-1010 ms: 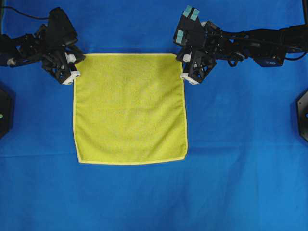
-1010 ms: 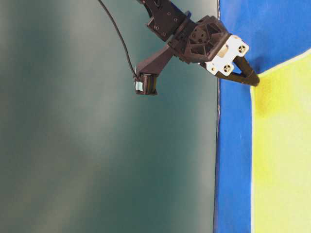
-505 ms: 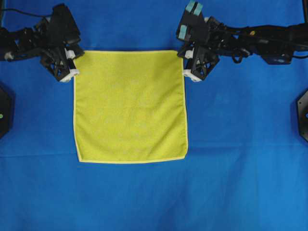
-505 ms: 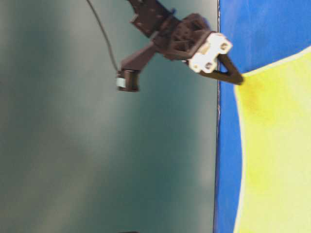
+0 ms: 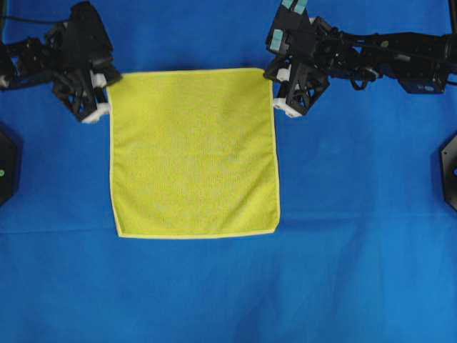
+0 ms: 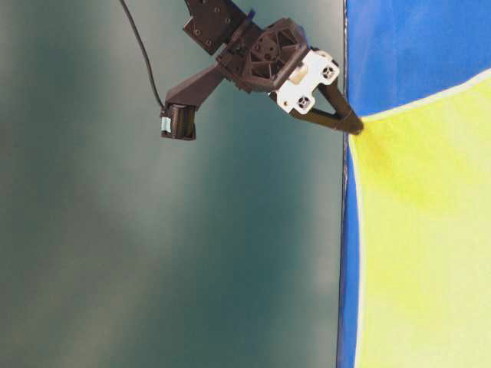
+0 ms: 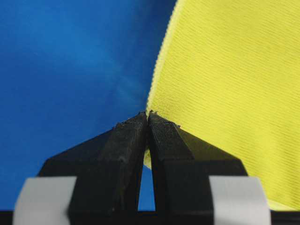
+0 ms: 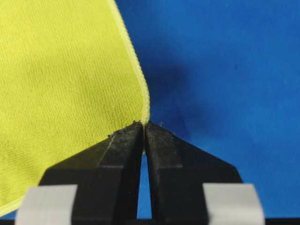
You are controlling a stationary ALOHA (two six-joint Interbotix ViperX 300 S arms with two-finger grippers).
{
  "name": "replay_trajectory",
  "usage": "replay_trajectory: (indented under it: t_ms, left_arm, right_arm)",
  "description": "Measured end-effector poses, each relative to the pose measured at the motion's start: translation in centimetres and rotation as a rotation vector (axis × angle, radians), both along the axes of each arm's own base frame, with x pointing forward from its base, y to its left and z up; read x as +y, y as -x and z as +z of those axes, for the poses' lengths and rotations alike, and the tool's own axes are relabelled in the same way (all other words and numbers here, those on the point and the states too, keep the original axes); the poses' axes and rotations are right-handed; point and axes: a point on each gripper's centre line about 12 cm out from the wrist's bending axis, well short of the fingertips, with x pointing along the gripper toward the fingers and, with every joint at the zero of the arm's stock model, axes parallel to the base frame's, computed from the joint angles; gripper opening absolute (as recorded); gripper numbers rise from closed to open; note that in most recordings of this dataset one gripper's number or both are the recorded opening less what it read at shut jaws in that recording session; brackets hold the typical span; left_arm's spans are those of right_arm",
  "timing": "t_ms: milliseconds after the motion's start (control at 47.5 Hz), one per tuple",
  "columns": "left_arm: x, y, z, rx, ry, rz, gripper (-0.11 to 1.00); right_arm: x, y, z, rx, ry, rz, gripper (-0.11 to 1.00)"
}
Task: Fold the yellow towel.
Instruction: 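Lift the far edge and fold it toward the near edge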
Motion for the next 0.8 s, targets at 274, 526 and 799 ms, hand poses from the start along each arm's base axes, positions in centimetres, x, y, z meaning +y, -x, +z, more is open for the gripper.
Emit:
replay_trajectory:
  t_ms: [274, 526, 799]
  left_arm:
    - [-6.4, -1.0, -0.4, 0.073, 0.079, -0.189, 0.01]
    - [-13.1, -1.5, -0.5, 0.075, 0.202, -0.293, 0.01]
    - [-19.7, -1.8, -0.8, 0.080, 0.346, -0.352, 0.01]
  right_arm:
    - [6.0, -0.4, 0.3, 0.049, -0.037, 0.132, 0.03]
    - [12.1, -0.4, -0.2, 0.097, -0.113, 0.216, 0.03]
    - [17.9, -0.1, -0.5, 0.109, -0.169, 0.302, 0.03]
